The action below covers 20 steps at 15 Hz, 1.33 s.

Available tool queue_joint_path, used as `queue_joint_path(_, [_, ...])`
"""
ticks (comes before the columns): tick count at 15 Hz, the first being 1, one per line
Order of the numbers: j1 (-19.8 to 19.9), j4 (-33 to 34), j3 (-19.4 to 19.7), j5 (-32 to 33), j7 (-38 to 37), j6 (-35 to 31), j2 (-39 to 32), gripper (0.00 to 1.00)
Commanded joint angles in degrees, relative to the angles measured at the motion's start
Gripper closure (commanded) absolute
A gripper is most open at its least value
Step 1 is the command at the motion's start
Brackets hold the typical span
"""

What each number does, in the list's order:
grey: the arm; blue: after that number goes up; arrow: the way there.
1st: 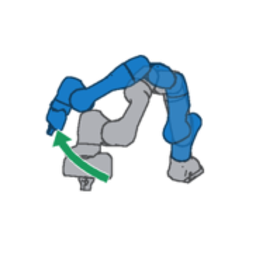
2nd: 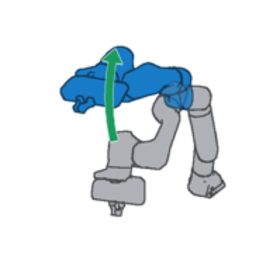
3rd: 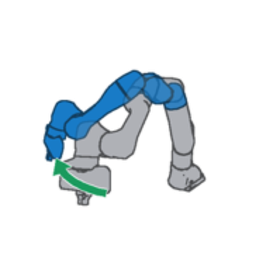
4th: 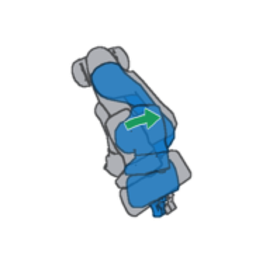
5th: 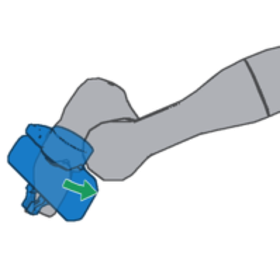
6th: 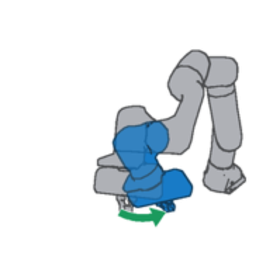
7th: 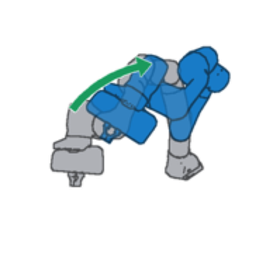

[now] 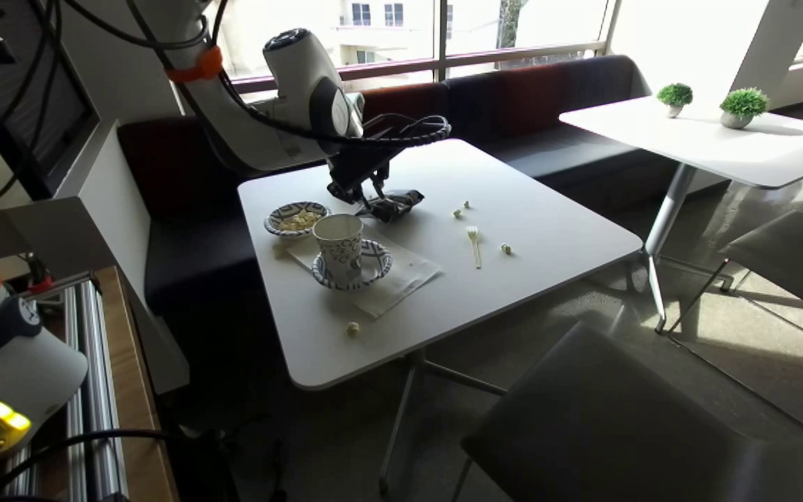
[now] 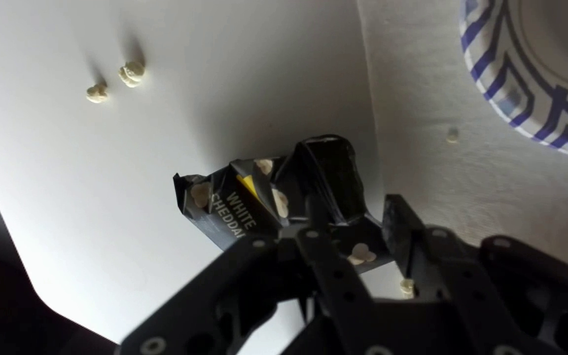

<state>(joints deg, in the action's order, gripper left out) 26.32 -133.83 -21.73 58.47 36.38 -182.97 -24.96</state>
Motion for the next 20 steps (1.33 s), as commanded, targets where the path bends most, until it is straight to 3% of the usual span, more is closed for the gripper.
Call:
queue_joint_path(1, [0.7,-1.4,0.3,0.9,0.6,-1.5,0.6,0.94])
queue_joint_path(2, [0.8,-1.6,0.4,1.0,0.6,-2.0,0.4,1.0])
queue_joint_path(10, [0.3,-1.3,1.3,2.5,2.2,-2.6,-2.5,1.0])
queue_joint_path(16, [-3.9,2.6,6.7,5.1,1.5,-4.5,-2.9,1.0])
queue_joint_path(20, [-3.8,4.3,5.3,4.2,2.1,-3.9,-6.0,1.0])
